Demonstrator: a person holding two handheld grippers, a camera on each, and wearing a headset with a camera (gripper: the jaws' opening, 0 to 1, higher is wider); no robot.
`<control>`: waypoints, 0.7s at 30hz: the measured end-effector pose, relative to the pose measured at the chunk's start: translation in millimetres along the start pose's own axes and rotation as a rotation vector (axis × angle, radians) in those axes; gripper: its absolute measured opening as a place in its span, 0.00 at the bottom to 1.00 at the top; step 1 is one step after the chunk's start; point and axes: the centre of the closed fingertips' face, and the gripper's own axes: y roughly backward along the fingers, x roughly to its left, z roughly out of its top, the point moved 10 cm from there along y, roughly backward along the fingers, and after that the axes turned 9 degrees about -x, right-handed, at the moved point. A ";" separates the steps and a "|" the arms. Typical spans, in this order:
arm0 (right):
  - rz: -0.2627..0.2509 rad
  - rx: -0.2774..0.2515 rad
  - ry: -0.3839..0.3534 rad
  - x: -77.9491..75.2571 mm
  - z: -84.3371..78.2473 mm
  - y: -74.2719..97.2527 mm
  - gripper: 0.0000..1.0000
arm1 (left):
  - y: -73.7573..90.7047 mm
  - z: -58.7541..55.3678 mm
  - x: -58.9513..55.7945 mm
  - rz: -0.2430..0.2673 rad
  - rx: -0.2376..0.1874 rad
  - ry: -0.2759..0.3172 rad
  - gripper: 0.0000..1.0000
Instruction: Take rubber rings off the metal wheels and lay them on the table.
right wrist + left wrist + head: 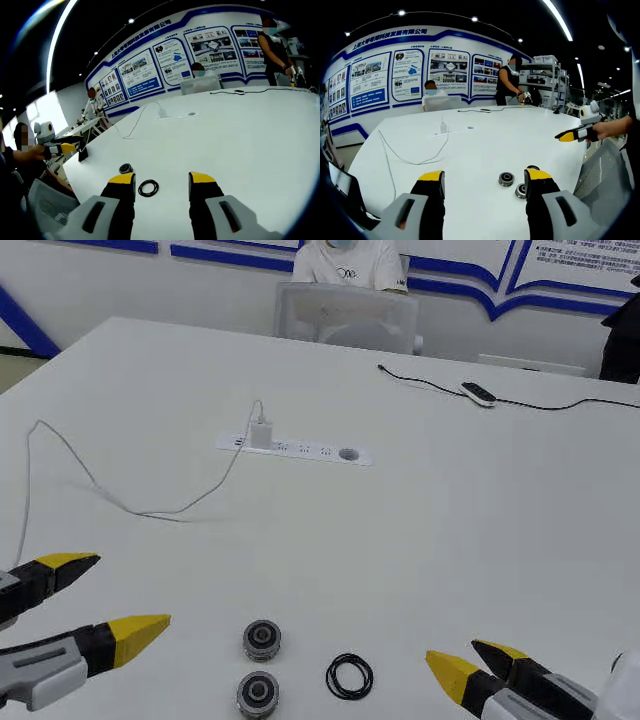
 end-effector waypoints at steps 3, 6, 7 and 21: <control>-0.002 0.028 0.043 -2.1 -2.3 6.4 0.47 | 6.5 -6.5 -2.3 0.015 0.023 -0.007 0.70; -0.004 0.046 0.095 -3.2 -3.4 11.8 0.48 | 11.2 -11.8 -6.5 0.027 0.029 -0.001 0.76; -0.001 0.055 0.119 -3.7 -3.8 14.1 0.49 | 12.6 -14.4 -9.1 0.023 0.033 0.002 0.77; -0.019 0.130 0.244 -11.6 -10.9 23.8 0.65 | 14.2 -24.8 -23.9 -0.010 0.101 -0.060 0.95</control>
